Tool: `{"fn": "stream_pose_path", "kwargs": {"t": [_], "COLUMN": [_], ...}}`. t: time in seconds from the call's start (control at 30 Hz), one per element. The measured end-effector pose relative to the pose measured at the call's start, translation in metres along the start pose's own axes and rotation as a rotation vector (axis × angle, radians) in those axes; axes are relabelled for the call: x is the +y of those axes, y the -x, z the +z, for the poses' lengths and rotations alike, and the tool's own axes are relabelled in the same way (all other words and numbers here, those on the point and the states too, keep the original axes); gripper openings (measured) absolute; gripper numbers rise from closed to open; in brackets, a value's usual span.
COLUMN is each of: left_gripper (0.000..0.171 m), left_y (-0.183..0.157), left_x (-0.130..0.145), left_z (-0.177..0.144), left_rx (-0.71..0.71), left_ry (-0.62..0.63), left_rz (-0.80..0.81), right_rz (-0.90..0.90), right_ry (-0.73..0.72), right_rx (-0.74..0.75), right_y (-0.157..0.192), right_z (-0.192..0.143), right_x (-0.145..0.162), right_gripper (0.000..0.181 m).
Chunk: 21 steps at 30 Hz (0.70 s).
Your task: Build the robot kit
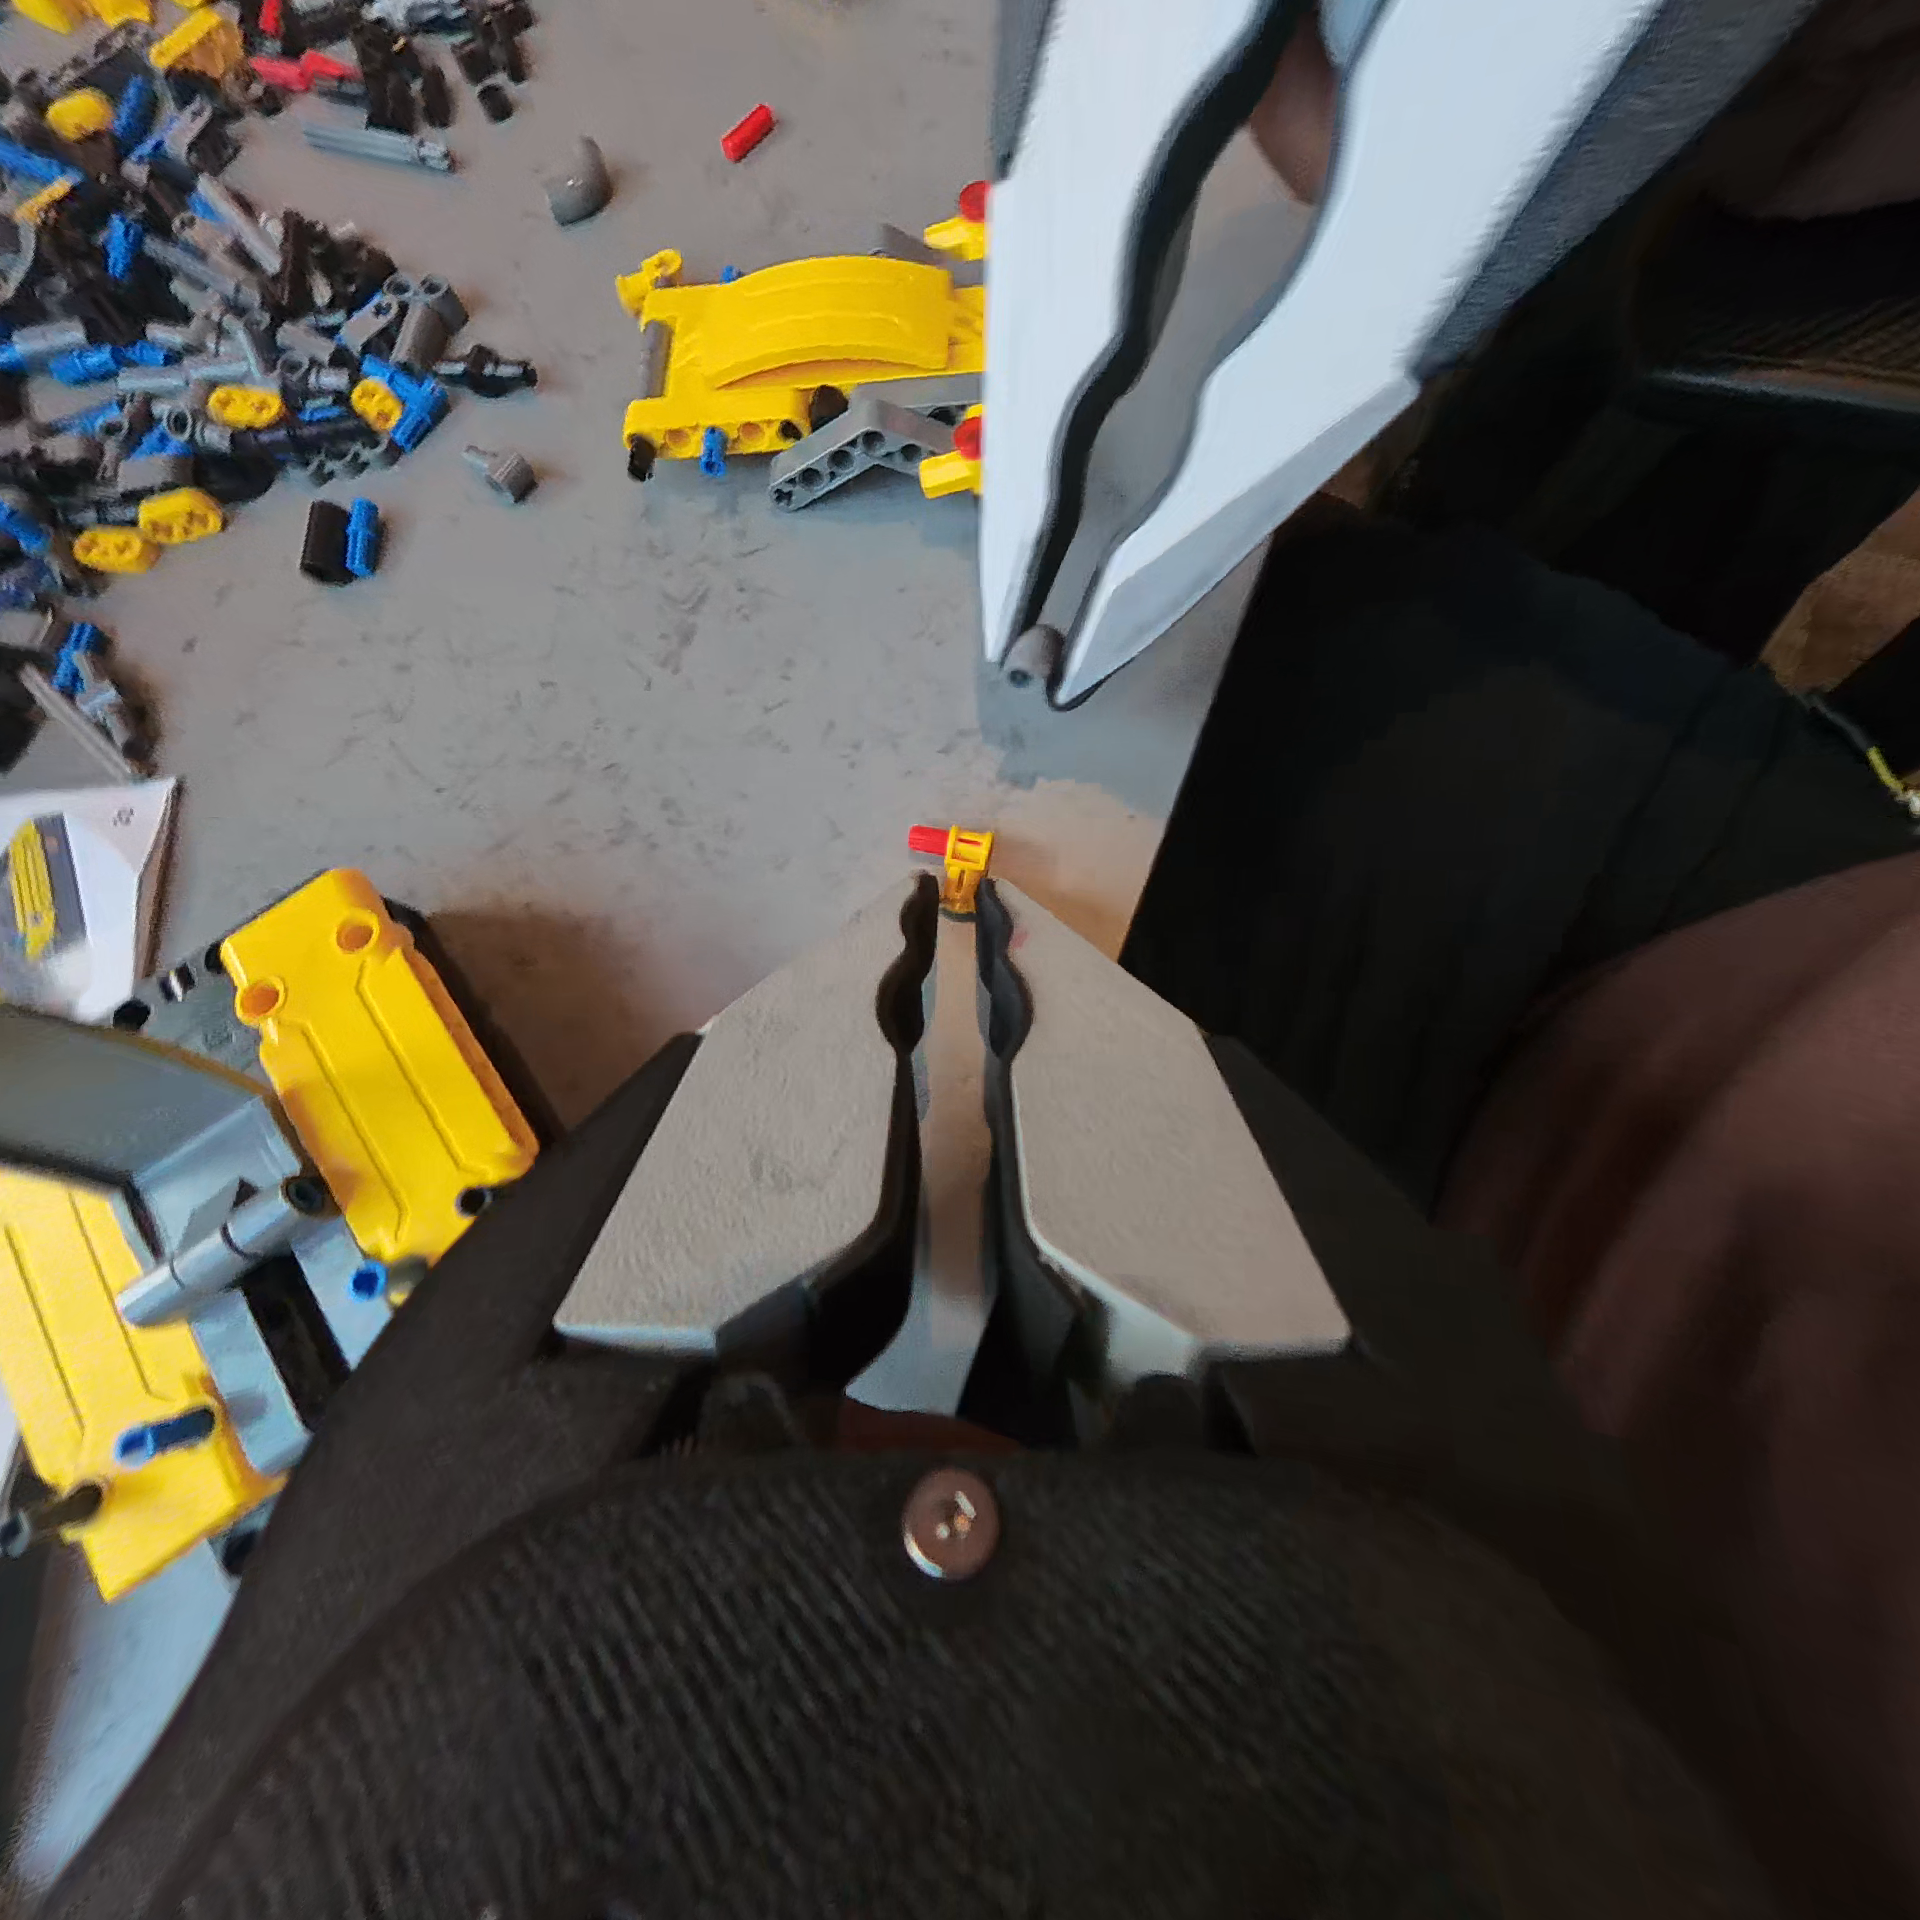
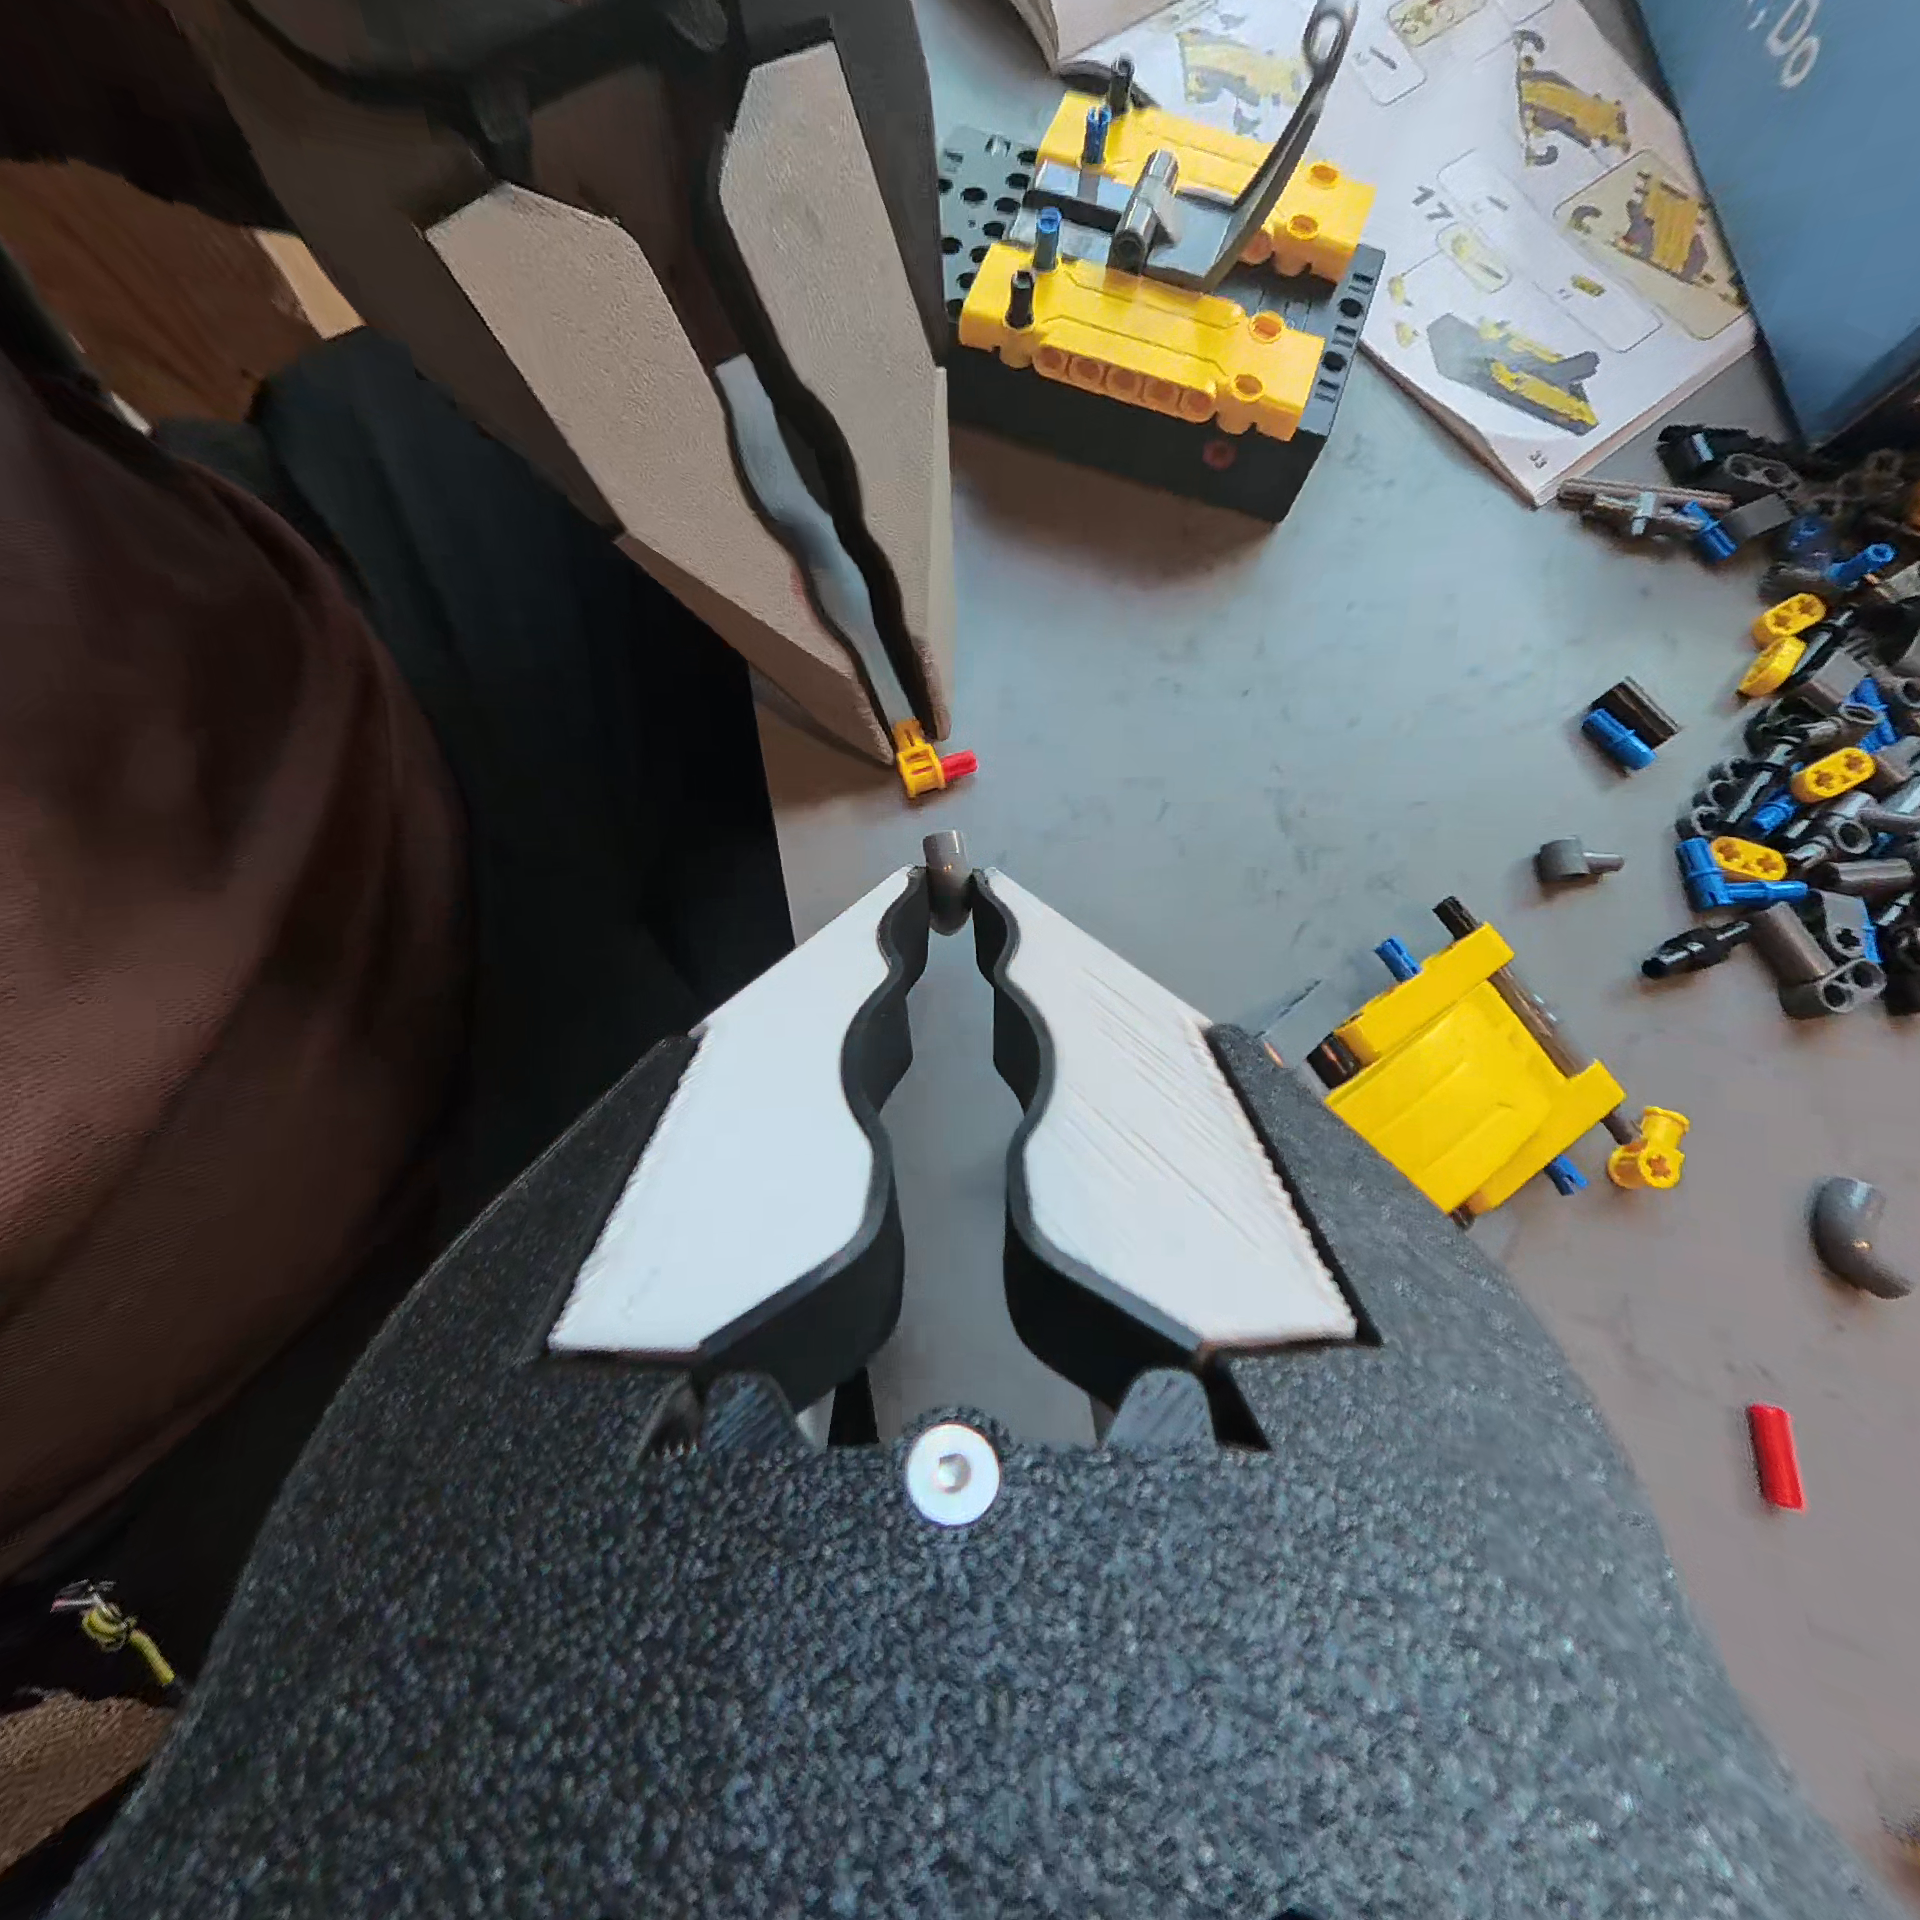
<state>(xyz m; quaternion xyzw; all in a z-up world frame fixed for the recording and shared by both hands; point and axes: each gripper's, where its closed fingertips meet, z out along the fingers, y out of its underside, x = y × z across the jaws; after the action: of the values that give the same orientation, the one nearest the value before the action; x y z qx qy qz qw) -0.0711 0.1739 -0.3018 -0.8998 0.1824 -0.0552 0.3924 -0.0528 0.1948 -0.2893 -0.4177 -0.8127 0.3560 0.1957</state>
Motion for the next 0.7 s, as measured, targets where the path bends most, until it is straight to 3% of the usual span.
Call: {"fn": "stream_pose_path", "kwargs": {"t": [0.2, 0.47, 0.7], "left_gripper": [0.005, 0.016, 0.012], "left_y": [-0.0095, -0.0032, -0.0051], "left_x": [-0.0013, -0.0069, -0.0008], "left_z": [-0.0006, -0.0076, -0.0008], "left_rx": [0.007, 0.045, 0.042], "left_ry": [0.042, -0.02, 0.007], "left_rz": [0.384, 0.231, 0.197], "right_rz": [0.053, 0.052, 0.088], "right_ry": [0.045, 0.024, 0.024], "right_rx": [-0.032, -0.035, -0.06], "right_y": [0.0018, 0.0025, 0.0052], "right_z": [0.0022, 0.0026, 0.0064], "right_x": [0.0089, 0.0062, 0.0065], "right_gripper": [0.008, 0.008, 0.008]}}
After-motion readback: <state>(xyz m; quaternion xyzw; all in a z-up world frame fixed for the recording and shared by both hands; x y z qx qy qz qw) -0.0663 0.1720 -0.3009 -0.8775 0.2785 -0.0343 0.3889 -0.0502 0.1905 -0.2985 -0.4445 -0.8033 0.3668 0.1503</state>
